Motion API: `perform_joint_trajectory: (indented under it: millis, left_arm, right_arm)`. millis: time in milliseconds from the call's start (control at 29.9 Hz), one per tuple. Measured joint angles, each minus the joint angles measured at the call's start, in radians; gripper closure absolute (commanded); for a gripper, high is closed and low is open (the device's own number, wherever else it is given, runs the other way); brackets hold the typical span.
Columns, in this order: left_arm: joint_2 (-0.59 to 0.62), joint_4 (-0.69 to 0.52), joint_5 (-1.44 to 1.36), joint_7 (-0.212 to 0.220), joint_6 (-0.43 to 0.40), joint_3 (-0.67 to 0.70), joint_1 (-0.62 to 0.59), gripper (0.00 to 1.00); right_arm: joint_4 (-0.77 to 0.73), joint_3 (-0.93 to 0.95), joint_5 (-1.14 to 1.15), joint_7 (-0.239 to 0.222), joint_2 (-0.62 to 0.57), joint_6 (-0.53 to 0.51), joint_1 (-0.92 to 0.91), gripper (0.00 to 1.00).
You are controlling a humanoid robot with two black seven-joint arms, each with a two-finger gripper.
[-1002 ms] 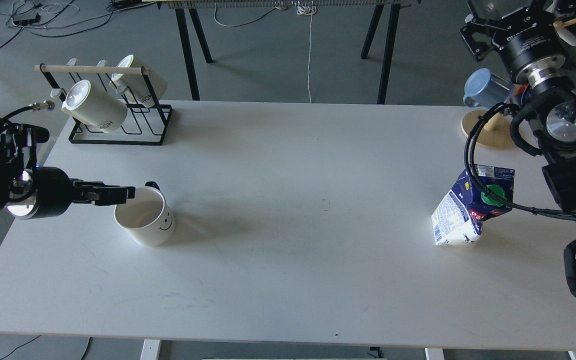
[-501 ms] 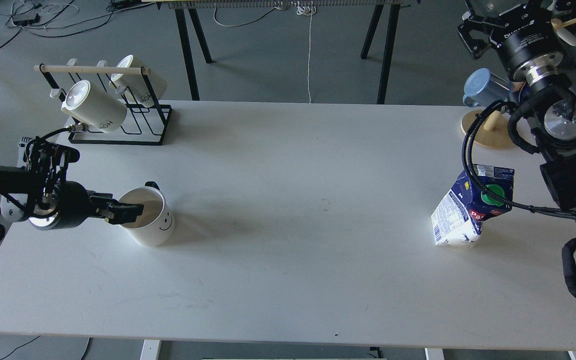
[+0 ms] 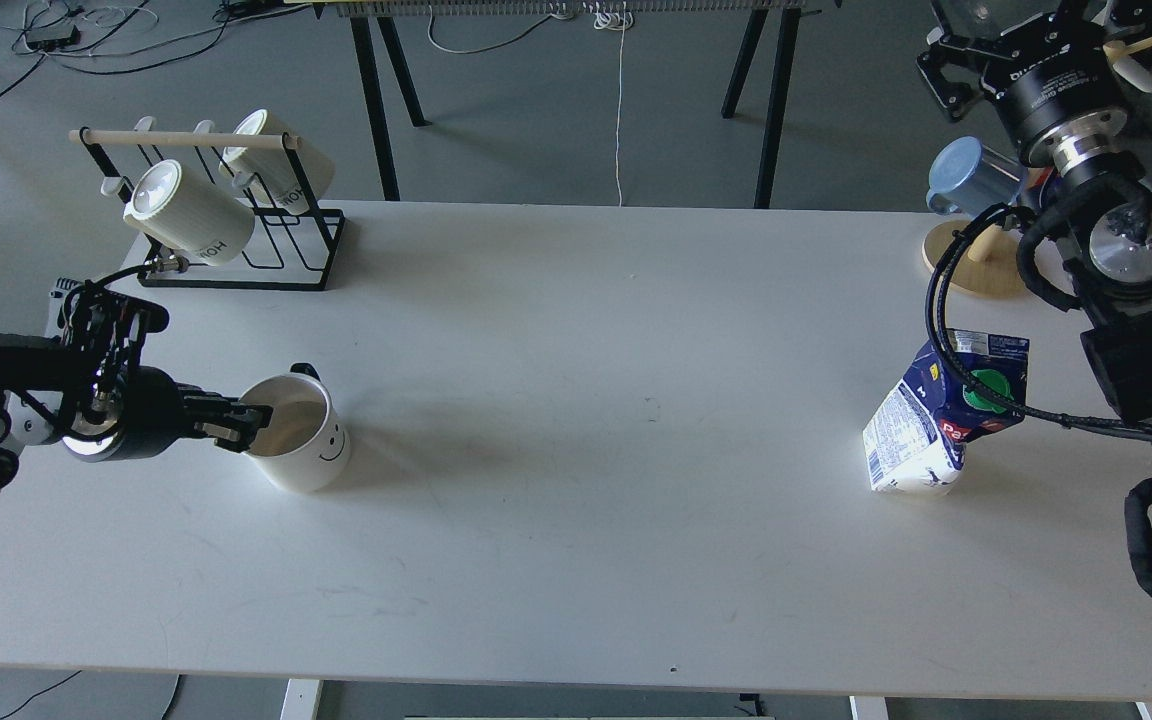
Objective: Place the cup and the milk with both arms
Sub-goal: 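Slide the white mug with the left gripper toward the table center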
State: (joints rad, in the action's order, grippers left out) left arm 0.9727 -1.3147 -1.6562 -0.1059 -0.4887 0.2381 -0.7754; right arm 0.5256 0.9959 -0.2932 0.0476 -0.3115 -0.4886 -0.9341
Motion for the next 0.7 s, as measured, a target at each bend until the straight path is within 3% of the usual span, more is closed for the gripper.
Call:
perform_joint_trajectory:
  millis: [167,368,702]
  left_arm:
    - [-0.031,0.000,0.005,-0.020,0.000,0.013,-0.047,0.99]
    - [-0.141,-0.013,0.006,-0.006,0.000,0.014,-0.160,0.99]
    - [-0.378,-0.018,-0.010,0.101,0.000,0.000,-0.247,0.97]
  right_arm:
    - [0.001,0.008,0.000,0.000,-0.006,0.000,-0.003,0.01]
    - [0.000,0.018,0.000,-0.002,-0.013,0.000,-0.025,0.01]
    - [0.002,0.021,0.000,-0.003,-0.027,0.000,-0.054,0.01]
